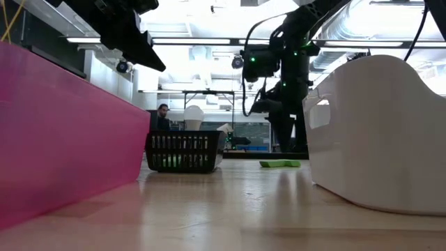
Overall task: Pick & Place School Supplies
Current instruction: Put the green eraser into the black bin
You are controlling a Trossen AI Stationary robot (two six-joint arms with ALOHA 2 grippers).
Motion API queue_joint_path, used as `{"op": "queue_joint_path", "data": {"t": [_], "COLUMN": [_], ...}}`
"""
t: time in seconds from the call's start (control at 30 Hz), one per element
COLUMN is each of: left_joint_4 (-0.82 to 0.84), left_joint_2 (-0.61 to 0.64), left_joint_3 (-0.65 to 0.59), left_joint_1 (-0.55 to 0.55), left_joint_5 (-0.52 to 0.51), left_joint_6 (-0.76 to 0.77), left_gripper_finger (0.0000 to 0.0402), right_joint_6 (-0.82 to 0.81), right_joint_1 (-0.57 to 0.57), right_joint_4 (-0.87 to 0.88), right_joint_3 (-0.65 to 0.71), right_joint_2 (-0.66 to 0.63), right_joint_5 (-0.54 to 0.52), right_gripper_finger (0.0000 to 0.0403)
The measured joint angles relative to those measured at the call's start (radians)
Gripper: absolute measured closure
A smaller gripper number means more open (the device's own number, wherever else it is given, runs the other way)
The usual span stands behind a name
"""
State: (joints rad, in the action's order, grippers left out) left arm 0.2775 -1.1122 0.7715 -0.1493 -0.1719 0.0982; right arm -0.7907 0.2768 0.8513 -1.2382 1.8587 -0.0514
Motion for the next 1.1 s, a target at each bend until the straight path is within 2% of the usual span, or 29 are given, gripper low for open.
{"op": "queue_joint_path", "data": {"t": [0.37,1.1], "left_joint_4": [0.000,-0.001], "left_joint_2": [0.000,0.000], "left_joint_3": [0.000,0.000], "left_joint_1": [0.000,0.000], "left_joint_5": [0.000,-0.001], "left_joint_6": [0.004,0.007], "left_gripper_finger": [0.0277,0.0277], "right_joint_6": [-0.028,-0.033], "right_joint_1": [0.009,0.027], "right_joint_4": [-0.087,-0.108], "right_joint_3": [0.002,0.002], "right_joint_2": [0.000,0.077], "right_joint_5": [-0.001,0.000], "right_gripper_finger": [0.0208,0.0208]}}
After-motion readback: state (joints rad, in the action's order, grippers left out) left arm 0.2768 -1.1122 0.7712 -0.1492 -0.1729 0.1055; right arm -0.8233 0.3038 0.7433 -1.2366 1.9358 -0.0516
